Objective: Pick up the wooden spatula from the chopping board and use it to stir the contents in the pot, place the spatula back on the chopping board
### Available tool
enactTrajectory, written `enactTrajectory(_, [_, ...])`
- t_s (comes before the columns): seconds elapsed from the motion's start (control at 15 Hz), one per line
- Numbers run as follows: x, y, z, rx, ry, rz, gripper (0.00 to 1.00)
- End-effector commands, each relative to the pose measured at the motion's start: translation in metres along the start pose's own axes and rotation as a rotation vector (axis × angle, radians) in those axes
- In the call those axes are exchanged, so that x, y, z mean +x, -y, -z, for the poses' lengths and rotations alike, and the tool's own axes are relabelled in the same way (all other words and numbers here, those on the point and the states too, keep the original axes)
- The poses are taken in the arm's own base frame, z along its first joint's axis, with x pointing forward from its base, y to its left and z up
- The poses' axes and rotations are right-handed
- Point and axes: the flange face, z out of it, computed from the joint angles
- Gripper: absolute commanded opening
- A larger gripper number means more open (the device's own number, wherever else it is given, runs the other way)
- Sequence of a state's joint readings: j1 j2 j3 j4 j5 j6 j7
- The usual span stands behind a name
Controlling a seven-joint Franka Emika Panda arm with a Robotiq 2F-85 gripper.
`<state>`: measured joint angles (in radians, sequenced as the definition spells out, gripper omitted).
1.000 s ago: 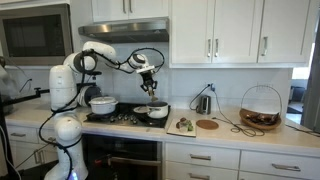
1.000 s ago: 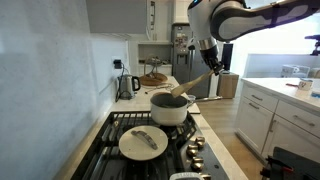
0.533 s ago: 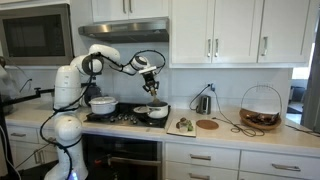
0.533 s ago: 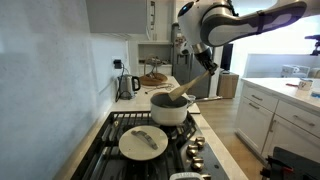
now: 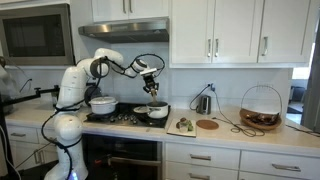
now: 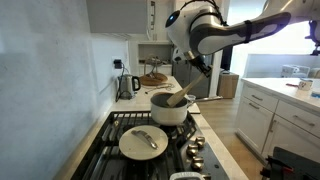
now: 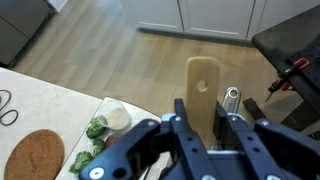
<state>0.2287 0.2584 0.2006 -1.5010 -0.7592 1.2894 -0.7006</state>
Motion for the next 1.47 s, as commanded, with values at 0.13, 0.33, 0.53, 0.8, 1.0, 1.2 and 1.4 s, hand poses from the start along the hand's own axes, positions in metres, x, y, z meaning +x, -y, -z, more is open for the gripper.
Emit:
enactTrajectory(0.13, [0.026,-0.002,0.005,0.007,0.049,0.072,0.07])
enactTrajectory(0.33, [0.043,-0.002,0.005,0.004,0.055,0.111,0.07])
enactTrajectory(0.53, [0.058,-0.003,0.007,0.002,0.048,0.146,0.07])
enactTrajectory(0.8, [0.079,-0.001,0.014,-0.012,0.038,0.179,0.07])
enactTrajectory(1.0, [0.092,-0.004,0.019,-0.023,0.029,0.178,0.07])
enactTrajectory(1.2, [0.098,-0.014,0.020,-0.025,0.012,0.152,0.07])
enactTrajectory(1.4, [0.099,-0.027,0.017,-0.012,-0.005,0.124,0.07])
